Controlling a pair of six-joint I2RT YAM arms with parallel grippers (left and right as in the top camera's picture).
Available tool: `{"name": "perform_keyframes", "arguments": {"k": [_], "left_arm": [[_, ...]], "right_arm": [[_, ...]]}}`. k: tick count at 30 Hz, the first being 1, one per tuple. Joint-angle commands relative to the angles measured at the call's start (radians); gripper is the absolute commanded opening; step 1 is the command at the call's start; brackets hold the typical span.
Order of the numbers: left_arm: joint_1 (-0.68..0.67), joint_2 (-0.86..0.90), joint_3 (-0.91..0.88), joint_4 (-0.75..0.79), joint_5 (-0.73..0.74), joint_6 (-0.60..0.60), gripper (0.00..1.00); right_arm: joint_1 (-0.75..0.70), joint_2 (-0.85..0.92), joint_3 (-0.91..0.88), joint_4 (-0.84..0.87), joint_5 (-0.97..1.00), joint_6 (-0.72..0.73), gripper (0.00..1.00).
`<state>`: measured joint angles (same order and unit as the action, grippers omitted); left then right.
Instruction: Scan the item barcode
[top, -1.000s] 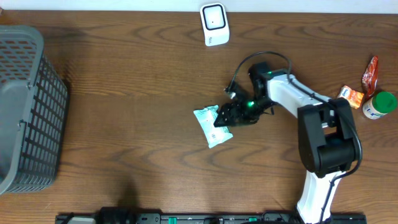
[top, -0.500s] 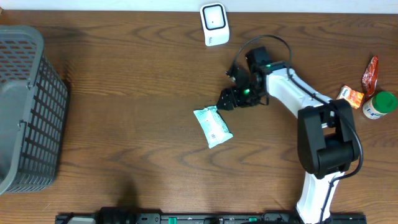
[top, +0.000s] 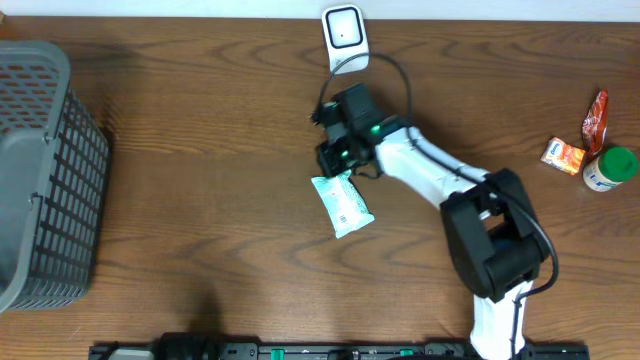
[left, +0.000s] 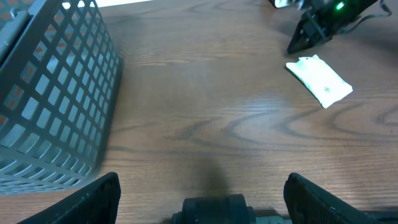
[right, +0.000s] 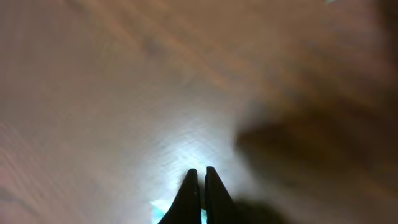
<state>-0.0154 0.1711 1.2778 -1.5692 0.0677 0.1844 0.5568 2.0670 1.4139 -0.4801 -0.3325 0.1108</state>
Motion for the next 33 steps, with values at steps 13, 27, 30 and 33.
{"name": "perform_keyframes", "arguments": {"k": [13, 27, 30, 33], "left_arm": [[-0.004, -0.002, 0.002, -0.002, -0.009, 0.010, 0.84], [-0.004, -0.002, 0.002, -0.001, -0.009, 0.010, 0.84], [-0.004, -0.002, 0.002, -0.002, -0.009, 0.010, 0.84], [-0.004, -0.002, 0.002, -0.002, -0.009, 0.010, 0.84]], "right_arm": [[0.101, 0.038, 0.006, -0.105, 0.288, 0.034, 0.01], [-0.089, 0.037, 0.006, -0.391, 0.416, 0.389, 0.01], [-0.093, 0.037, 0.006, -0.467, 0.282, 0.389, 0.01], [-0.084, 0.037, 0.006, -0.536, 0.118, 0.343, 0.01]]}}
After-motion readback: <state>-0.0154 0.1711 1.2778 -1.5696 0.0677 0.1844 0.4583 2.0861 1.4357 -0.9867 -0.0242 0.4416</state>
